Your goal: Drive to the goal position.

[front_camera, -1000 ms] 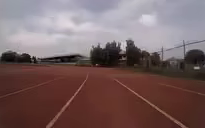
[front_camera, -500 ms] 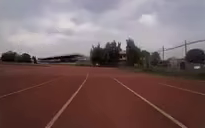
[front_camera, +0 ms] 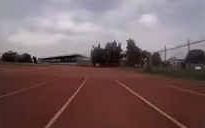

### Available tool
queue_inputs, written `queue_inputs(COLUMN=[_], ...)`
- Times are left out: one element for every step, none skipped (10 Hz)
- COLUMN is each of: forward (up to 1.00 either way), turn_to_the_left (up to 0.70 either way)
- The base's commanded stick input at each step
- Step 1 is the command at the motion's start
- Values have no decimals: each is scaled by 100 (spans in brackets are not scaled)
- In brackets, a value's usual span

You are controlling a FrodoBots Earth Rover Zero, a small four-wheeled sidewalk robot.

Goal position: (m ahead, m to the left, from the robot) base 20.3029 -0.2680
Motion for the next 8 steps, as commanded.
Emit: queue_inputs(forward=[45,45,45,45,45,45,45,45], turn_to_the_left=[0,0,0,0,0,0,0,0])
